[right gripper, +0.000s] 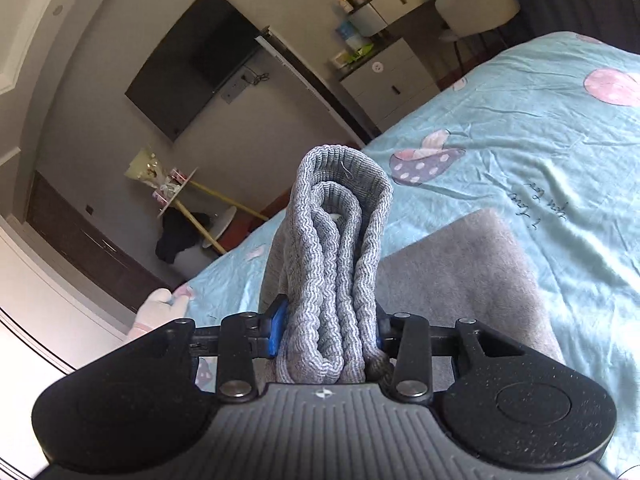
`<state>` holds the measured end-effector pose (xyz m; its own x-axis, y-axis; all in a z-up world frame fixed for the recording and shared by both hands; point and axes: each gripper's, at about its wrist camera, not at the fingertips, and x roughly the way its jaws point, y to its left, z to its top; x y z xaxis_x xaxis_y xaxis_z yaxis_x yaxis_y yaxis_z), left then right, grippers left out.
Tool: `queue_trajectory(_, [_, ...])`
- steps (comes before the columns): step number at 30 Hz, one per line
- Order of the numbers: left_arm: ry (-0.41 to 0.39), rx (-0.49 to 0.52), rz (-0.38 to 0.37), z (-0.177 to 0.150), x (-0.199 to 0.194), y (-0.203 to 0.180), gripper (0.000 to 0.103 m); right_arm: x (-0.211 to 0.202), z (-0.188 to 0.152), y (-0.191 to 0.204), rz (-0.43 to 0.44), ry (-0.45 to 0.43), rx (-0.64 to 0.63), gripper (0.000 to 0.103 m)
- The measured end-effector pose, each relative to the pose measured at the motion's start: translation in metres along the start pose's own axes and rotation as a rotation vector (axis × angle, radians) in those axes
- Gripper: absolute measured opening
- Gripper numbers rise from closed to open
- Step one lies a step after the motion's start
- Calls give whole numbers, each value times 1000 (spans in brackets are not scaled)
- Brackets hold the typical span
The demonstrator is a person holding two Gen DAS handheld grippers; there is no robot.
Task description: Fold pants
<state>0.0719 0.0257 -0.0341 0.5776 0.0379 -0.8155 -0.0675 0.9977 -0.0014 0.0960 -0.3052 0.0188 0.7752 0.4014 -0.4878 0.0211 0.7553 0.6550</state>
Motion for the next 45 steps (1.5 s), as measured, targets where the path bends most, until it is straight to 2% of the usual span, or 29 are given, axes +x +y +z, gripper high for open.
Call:
queue_trajectory(4, [-16,-30,-57,0,-6,4,51,8,-7,-21,-68,16,3,38])
queue_trajectory(6, [-14,-31,-98,-1,-8,4,63,8,-10,-31,-90,20,25,39])
queue_trajectory(9, [0,1,-116,-1,-6,-2,72,11,-12,-48,-125,22,52,39])
queue_trajectory(11, [2,43,-108,-2,-6,-10,76,17,-15,-64,-140,46,97,44])
queue_trajectory(13, [-1,88,-92,-4,-6,-18,77,27,-22,-85,-148,111,183,60])
queue_trajectory(14, [-2,107,-92,-5,-6,-21,78,31,-27,-96,-155,146,220,63])
queue_trajectory(19, [1,164,-135,-9,-6,-29,81,27,-39,-119,-45,136,312,66])
queue_trajectory(21, [5,187,-127,-11,-4,-35,83,27,-38,-121,-25,150,319,66])
queue_trajectory(24, [16,181,-83,-9,4,-41,83,29,-38,-113,-38,163,254,66])
queue_trajectory(27, [7,135,-83,-8,9,-41,83,30,-36,-101,-105,155,152,50])
queue_trajectory(28, [0,129,-78,-7,11,-43,83,29,-36,-97,-116,148,128,48])
queue_trajectory(30, [-19,123,-77,-8,12,-44,76,26,-34,-87,-137,131,96,47])
queue_trajectory(35, [-52,111,-73,-9,13,-44,70,8,-19,-56,-92,35,80,41])
queue_trajectory(38, [-55,110,-67,-9,12,-44,77,-2,-6,-34,-53,-15,69,40])
queue_trajectory(41, [-62,123,-16,-10,14,-46,90,-10,7,-12,12,-46,57,39])
queue_trajectory(42, [-61,126,-4,-10,15,-46,91,-12,9,-6,32,-49,55,39])
queue_trajectory(43, [-62,125,-3,-10,16,-46,90,-13,11,-2,46,-53,49,39])
queue_trajectory(45, [-73,111,-19,-10,14,-44,72,-16,13,5,52,-61,21,39])
